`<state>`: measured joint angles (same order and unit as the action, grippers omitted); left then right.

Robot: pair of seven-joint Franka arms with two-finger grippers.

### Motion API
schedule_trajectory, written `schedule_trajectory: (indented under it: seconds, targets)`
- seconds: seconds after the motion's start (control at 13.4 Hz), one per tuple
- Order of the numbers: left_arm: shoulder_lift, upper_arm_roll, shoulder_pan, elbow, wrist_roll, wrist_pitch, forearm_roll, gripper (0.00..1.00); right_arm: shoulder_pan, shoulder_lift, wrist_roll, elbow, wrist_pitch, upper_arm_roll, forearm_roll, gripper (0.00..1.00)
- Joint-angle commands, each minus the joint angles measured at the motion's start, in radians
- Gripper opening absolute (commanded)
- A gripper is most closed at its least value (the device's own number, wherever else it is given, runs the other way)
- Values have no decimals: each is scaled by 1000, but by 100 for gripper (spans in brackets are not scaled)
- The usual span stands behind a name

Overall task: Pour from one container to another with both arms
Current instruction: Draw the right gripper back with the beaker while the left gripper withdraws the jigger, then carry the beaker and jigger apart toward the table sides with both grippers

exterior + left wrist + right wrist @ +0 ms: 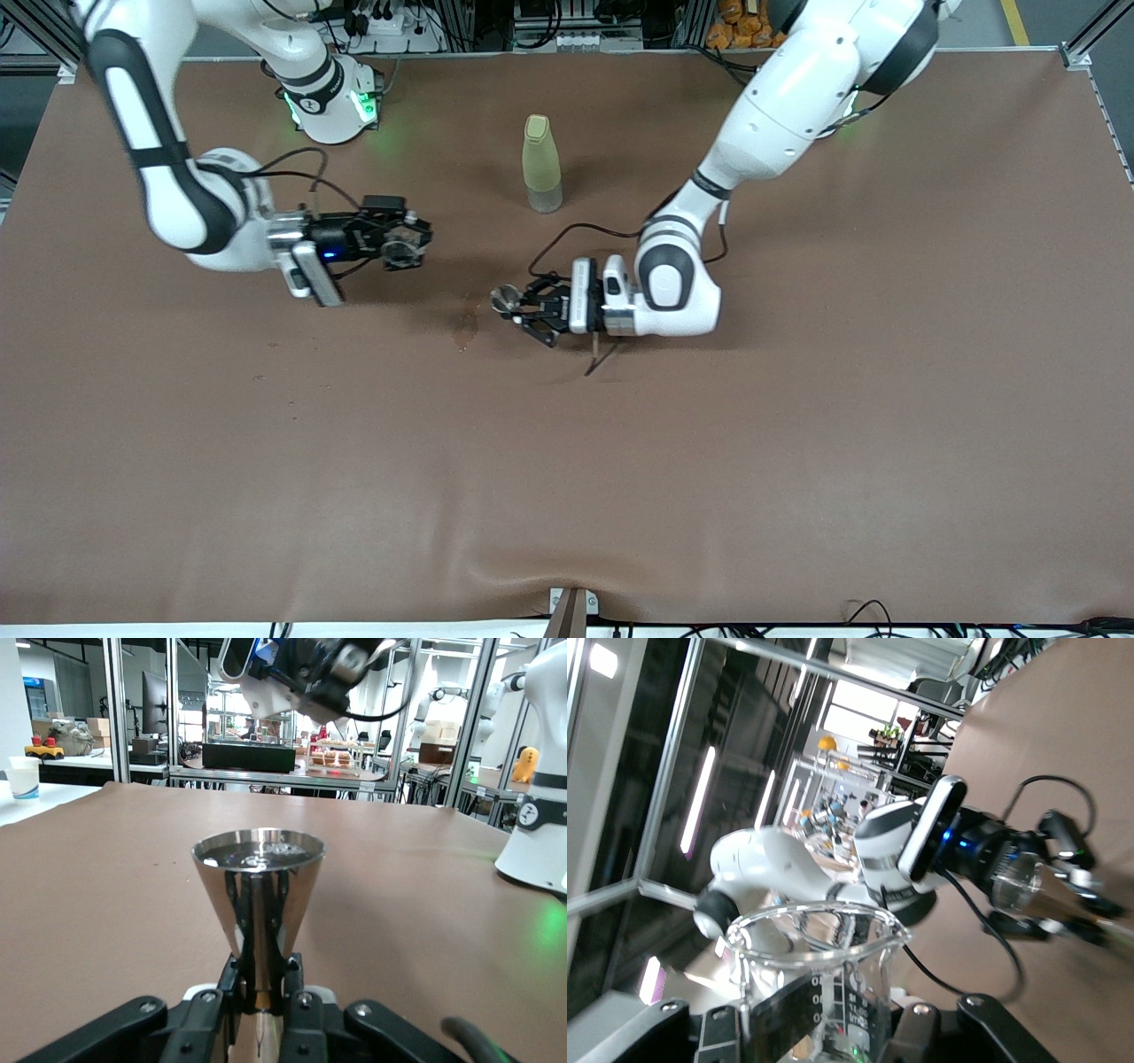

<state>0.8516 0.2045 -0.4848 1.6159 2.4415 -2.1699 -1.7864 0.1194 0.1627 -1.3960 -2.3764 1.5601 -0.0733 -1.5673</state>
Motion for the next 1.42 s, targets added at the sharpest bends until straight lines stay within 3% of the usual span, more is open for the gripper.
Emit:
schedule_trajectory:
  seconds: [0.0, 0.3, 0.67, 1.34]
  targets:
    - [-106, 10, 86, 128, 27, 62, 64, 0, -121, -5, -139, 22, -83, 12, 143, 0]
    - [-157, 10, 199, 217, 62, 149, 171, 0, -283, 15, -415, 95, -152, 12, 381, 0]
    - [-200, 10, 415, 305, 88, 323, 407, 0, -426, 151, -785, 256, -203, 12, 573, 0]
    - [-200, 10, 845, 282, 79, 545, 775, 0, -498, 444, -1244, 508, -293, 13, 587, 0]
